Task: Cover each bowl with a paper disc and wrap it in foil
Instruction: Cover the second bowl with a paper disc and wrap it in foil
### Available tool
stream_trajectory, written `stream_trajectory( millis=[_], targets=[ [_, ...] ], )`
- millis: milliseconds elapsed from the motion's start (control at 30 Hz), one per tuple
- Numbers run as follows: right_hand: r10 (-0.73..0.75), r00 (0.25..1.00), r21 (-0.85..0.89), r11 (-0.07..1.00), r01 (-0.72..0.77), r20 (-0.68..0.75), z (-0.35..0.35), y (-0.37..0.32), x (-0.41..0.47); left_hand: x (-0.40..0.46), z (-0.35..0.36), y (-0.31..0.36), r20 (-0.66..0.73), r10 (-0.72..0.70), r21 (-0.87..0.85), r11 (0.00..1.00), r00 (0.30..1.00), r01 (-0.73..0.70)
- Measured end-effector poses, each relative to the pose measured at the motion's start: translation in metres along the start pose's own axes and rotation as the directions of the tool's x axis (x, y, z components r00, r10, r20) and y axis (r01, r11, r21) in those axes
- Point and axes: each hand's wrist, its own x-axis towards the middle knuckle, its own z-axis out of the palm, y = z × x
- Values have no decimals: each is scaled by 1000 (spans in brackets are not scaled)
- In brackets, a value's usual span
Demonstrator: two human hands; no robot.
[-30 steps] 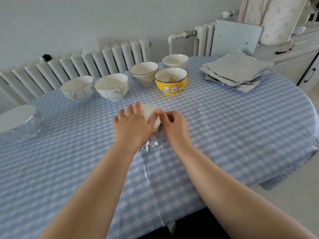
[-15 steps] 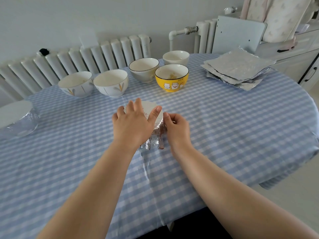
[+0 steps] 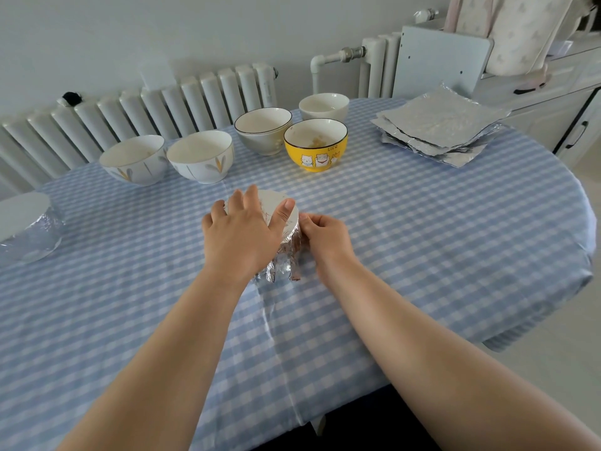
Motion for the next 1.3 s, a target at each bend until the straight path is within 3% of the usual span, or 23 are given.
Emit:
stream_trajectory(
  millis=[200, 433, 500, 667, 733, 867, 1000, 1067, 1133, 1200, 1300],
  targets=[
    [4, 1000, -110, 994, -1, 26, 1, -2, 6, 0, -2, 1, 12, -2, -7, 1000, 1000, 2],
    [-121, 992, -181, 976, 117, -14, -8, -1, 0, -1, -5, 4, 53, -18, -13, 1000, 998, 18],
    [-93, 995, -118, 989, 89, -30, -7, 1, -6, -2, -6, 4, 76, -22, -14, 1000, 997, 23],
    [-79, 985, -24, 996, 84, 153, -6, 1, -25, 1, -11, 3, 132, -44, -32, 998, 990, 49],
    [-67, 985, 9, 998, 66, 159, -4, 3, -23, 3, -16, 4, 169, -52, -56, 996, 984, 62],
    [-36, 982, -96, 994, 54, 183, -10, -7, -15, 8, -33, -3, 220, -59, -74, 994, 974, 76],
    [-71, 955, -249, 957, 146, 287, -16, -23, -6, 5, -46, -19, 230, -103, 24, 995, 968, 101],
    [-94, 949, -259, 950, 176, 300, -14, -23, -6, 0, -42, -24, 171, -48, 131, 991, 984, 25],
    [-136, 948, -208, 957, 200, 286, -12, -18, -6, 0, -33, -30, 117, 134, 137, 979, 984, -150],
    [-171, 953, -143, 967, 211, 251, -11, -15, -7, 1, -26, -36, 141, 302, 26, 951, 943, -308],
    [-253, 945, -137, 949, 284, 208, -11, -11, -9, 3, -20, -42, 189, 383, -129, 922, 904, -364]
  ],
)
